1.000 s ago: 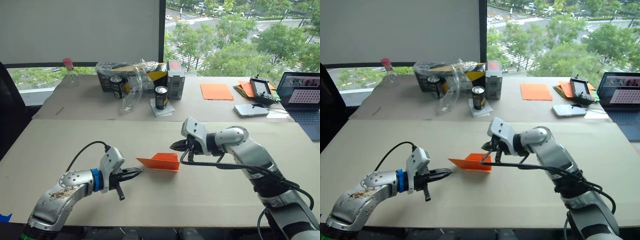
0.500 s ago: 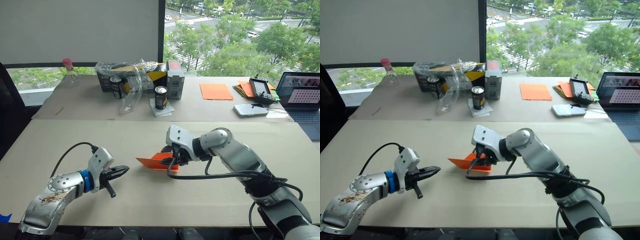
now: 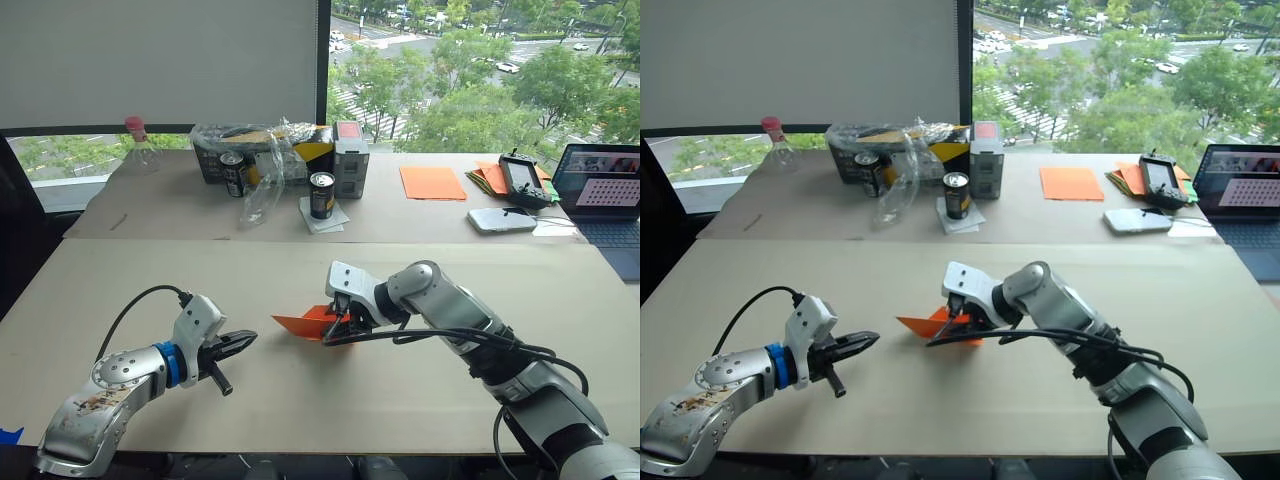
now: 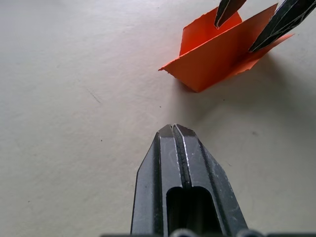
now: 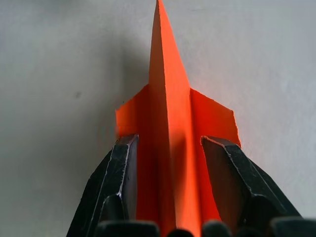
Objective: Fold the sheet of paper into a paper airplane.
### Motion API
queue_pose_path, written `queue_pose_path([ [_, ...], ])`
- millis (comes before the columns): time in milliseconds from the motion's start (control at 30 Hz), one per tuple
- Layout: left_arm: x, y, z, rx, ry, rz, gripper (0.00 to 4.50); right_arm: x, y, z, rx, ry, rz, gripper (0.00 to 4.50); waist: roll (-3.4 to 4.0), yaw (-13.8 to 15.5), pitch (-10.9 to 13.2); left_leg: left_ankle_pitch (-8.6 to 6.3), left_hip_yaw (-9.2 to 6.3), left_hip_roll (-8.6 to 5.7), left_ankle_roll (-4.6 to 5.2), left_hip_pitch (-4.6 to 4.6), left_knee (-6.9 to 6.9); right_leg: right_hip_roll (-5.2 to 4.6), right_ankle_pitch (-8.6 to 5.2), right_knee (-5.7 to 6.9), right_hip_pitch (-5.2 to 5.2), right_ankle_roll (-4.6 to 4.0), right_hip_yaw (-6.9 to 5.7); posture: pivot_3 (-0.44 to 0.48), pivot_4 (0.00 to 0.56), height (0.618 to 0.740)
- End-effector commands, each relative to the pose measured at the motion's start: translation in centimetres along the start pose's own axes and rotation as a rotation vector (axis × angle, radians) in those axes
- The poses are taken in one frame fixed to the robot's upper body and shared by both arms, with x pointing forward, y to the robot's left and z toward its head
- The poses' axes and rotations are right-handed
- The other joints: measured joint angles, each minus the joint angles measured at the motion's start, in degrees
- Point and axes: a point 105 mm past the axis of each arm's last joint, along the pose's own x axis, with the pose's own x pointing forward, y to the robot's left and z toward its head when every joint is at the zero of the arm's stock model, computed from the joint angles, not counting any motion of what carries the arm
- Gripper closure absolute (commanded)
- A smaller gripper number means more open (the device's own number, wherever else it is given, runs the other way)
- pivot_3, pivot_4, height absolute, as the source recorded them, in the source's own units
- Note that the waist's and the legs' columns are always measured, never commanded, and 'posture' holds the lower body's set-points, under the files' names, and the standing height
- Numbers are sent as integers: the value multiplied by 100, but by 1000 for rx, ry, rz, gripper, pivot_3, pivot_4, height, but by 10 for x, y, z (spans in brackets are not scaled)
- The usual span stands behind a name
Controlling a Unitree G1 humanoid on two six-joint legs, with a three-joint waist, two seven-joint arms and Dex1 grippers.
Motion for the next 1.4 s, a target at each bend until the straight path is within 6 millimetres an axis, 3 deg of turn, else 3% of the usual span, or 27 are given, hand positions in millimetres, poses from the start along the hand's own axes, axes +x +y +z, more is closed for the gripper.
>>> queue_pose_path([
  [33, -1, -2, 11, 28, -33, -5, 4500, -1, -1, 9, -44, -18, -20, 3441, 0, 0, 0, 0, 0, 0, 0, 0, 0, 0, 0, 0, 0, 0, 0, 0, 150, 730],
  [133, 1, -3, 12, 32, -33, -17, 4500, -1, -1, 7, -20, -26, -31, 4477, 0, 3, 0, 0, 0, 0, 0, 0, 0, 0, 0, 0, 0, 0, 0, 0, 150, 730],
  [300, 7, -1, 14, 39, -36, -38, 4500, -25, -16, 8, 38, -80, -128, 4477, 0, 18, 0, 0, 0, -2, 0, -1, 0, -1, 0, 0, 1, 0, 0, 0, 150, 730],
  [400, 14, -3, 16, 43, -44, -67, 4500, -50, -38, -8, 136, -73, -259, 4477, 0, 36, 0, 0, 0, -3, 0, -2, 1, -2, 0, -1, 2, 0, 0, 0, 150, 730],
  [567, 29, -5, 21, 55, -60, -121, 4500, -133, -109, -65, 435, -15, -737, 4477, -1, 44, 0, 0, 1, -4, 0, -1, 2, -3, 1, -2, 4, -1, 0, 0, 150, 730],
  [667, 36, -6, 23, 64, -68, -145, 4500, -180, -136, -92, 532, 3, -975, 4477, 0, 27, 0, 0, 5, -4, 0, -4, 1, -2, 2, -2, -1, -2, 2, 0, 150, 730],
  [733, 40, -7, 25, 68, -72, -160, 4500, -201, -147, -108, 606, -8, -1088, 4477, 0, -13, 0, 0, 8, -4, 0, -4, -2, -1, 2, -4, -2, -2, 4, 0, 150, 730],
  [967, 45, -10, 26, 78, -80, -176, 4500, -205, -150, -158, 784, 53, -1155, 4477, 0, -105, 0, 1, 15, -4, 1, -2, -3, -2, 2, -4, 2, -1, 14, 0, 150, 730],
  [1400, 40, -10, 21, 62, -80, -145, 4500, -200, -139, -180, 868, 91, -1118, 4477, 4, -141, 1, 1, 15, -4, 1, -2, -1, -1, 3, -3, 3, 0, 17, 0, 150, 730],
])
